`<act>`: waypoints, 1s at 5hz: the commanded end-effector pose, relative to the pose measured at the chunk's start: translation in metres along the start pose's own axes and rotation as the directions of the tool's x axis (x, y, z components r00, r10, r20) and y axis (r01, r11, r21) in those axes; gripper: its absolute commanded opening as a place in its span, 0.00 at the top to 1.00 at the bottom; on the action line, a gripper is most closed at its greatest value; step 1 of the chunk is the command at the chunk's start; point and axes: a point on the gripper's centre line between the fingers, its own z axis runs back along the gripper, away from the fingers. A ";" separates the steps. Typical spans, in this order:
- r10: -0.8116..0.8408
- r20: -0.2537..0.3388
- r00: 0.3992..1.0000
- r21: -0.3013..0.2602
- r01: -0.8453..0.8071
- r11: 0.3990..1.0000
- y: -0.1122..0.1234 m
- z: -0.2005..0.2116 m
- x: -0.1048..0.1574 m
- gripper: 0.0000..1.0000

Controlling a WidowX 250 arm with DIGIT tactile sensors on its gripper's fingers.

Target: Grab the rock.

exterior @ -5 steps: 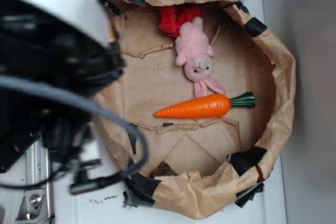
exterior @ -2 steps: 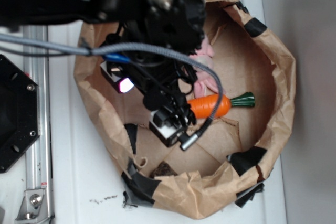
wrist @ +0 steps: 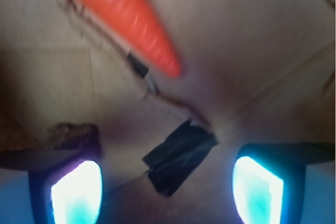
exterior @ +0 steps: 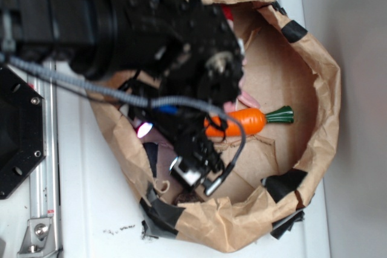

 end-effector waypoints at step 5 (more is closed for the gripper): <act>-0.028 0.078 0.997 -0.150 0.040 0.988 -0.035 -0.031 -0.022 0.00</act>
